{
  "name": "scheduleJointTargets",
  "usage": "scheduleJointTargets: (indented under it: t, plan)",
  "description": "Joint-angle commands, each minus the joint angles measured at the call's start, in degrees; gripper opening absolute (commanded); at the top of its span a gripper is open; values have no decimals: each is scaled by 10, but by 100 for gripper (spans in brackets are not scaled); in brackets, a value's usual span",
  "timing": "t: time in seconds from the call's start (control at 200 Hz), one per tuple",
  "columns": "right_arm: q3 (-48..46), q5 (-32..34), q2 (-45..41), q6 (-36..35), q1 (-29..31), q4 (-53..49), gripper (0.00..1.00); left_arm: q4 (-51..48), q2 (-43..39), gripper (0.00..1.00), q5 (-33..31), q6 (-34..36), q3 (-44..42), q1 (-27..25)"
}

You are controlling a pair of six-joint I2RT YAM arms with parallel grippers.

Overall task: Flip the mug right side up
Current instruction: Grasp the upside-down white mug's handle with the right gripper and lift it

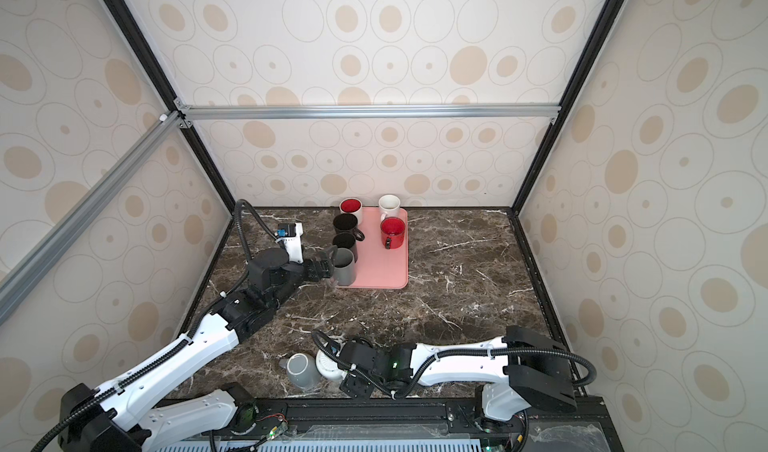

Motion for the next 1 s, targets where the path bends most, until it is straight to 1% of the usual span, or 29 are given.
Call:
scheduleJointTargets:
  t: [0.0,0.09,0.18,0.275,0.33,0.37,0.48,0.545,0.565,0.59,0.625,0.75,0.925,0.99]
  plan:
    - [0,29,-7,7,-13,-8,61,4,-9,99,-7,8,-6,4]
    - [-7,18,-12,8,-26,4,54,8,-11,99,-5,6,-11,4]
    - [-10,-18,-12,-9,-33,26,50,12,-11,99,-2,5,-14,4]
    - [-2,-34,2,-21,-35,31,46,11,-9,99,2,4,-15,4]
    - [2,-36,10,-24,-36,33,35,11,-9,99,4,3,-15,4]
    - [1,-34,15,-23,-37,36,30,10,-10,99,6,3,-16,4]
    - [-3,-27,14,-20,-41,41,21,9,-12,99,8,2,-15,4]
    - [-5,-21,10,-18,-44,40,18,11,-14,99,9,1,-16,4]
    - [-6,-19,9,-17,-45,38,15,10,-14,99,10,0,-16,4]
    - [-7,-14,7,-17,-45,36,10,12,-15,99,12,0,-17,4]
    - [-10,-6,3,-14,-48,34,0,17,-16,99,18,-1,-19,4]
    - [-35,13,-30,-1,-66,44,0,38,-16,99,45,-10,-27,4]
    - [-72,21,-121,14,-115,54,0,69,-19,99,87,-21,-37,4]
    - [-84,9,-155,23,-143,56,0,89,-21,99,101,-27,-45,4]
